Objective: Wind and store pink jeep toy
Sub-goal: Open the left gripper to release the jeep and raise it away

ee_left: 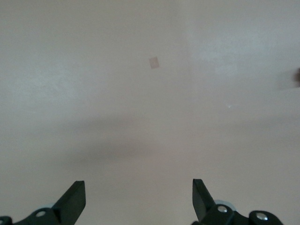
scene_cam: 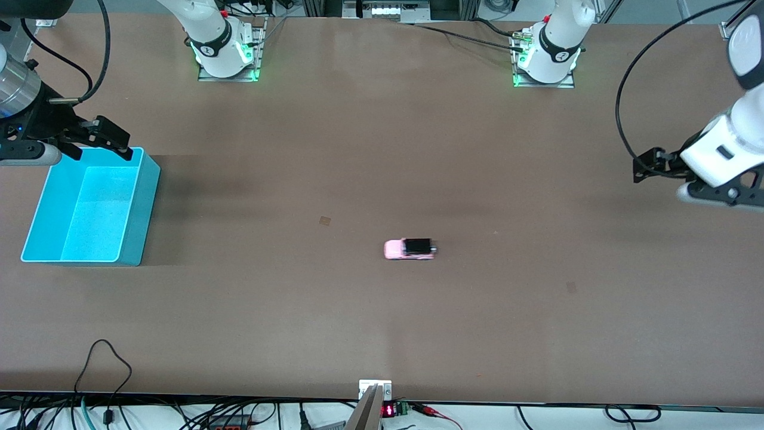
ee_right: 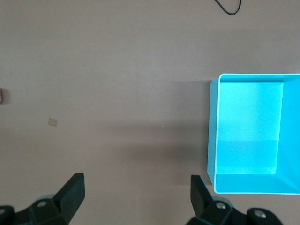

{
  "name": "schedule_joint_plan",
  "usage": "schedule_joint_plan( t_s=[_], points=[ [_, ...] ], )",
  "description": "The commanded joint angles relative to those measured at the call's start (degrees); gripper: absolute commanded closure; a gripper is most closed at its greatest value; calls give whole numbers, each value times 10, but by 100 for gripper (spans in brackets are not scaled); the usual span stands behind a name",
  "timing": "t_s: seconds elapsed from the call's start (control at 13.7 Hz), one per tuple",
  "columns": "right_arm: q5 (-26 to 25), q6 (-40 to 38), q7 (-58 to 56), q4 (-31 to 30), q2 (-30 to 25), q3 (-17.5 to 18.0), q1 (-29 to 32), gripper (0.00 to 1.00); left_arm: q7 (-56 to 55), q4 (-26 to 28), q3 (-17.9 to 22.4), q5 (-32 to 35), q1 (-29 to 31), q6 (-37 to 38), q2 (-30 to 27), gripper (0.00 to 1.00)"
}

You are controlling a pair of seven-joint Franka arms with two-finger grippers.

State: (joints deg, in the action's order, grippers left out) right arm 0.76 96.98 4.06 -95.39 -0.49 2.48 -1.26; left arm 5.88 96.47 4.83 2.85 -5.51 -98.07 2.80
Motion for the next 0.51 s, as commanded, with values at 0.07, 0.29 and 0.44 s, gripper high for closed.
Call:
schedule_joint_plan(
  t_s=[0.07, 0.29, 0.44],
  points=[
    [2, -10, -3, 6, 4, 2, 5, 0, -17, 98, 19, -7, -38, -39, -82, 0],
    [2, -10, -3, 6, 4, 2, 5, 0, -21, 83, 15, -5, -35, -13, -72, 0],
    [2, -10, -3, 6, 5, 2, 5, 0, -21, 70, 16, -5, -35, -10, -65, 0]
  ],
)
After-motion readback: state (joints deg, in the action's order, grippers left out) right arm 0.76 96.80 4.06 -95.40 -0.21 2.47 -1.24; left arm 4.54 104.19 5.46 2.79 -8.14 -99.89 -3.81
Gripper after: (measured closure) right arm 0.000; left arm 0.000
